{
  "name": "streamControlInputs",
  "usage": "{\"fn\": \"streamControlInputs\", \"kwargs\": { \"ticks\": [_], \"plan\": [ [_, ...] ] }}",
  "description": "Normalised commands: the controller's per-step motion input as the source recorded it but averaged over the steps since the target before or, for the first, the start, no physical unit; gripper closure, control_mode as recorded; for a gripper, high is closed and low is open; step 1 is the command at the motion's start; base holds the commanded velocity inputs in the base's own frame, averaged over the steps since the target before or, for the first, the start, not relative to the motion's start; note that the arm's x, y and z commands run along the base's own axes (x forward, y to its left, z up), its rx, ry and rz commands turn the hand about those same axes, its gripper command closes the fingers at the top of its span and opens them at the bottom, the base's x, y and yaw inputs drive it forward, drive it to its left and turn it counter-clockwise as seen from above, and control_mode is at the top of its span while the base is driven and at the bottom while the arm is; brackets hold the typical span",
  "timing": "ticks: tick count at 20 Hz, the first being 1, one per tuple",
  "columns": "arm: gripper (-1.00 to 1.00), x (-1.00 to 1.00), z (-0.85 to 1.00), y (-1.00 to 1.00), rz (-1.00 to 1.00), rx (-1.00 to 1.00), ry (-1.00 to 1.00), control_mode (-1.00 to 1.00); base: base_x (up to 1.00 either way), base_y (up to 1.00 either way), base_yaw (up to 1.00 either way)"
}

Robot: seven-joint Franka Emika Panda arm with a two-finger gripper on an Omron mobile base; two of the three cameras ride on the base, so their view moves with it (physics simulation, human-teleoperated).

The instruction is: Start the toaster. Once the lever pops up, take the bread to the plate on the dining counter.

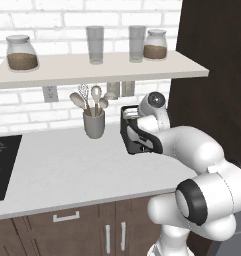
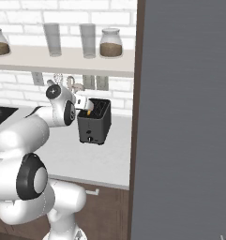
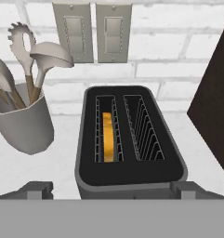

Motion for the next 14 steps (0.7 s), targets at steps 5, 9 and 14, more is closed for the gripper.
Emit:
{"fn": "streamControlInputs", "kwargs": {
  "ticks": [5, 9, 14],
  "plan": [
    [-1.00, 0.00, 0.00, 0.00, 0.00, 0.00, 0.00, -1.00, 0.00, 0.00, 0.00],
    [-1.00, 0.00, 0.00, 0.00, 0.00, 0.00, 0.00, -1.00, 0.00, 0.00, 0.00],
    [-1.00, 0.00, 0.00, 0.00, 0.00, 0.00, 0.00, -1.00, 0.00, 0.00, 0.00]
  ]
}}
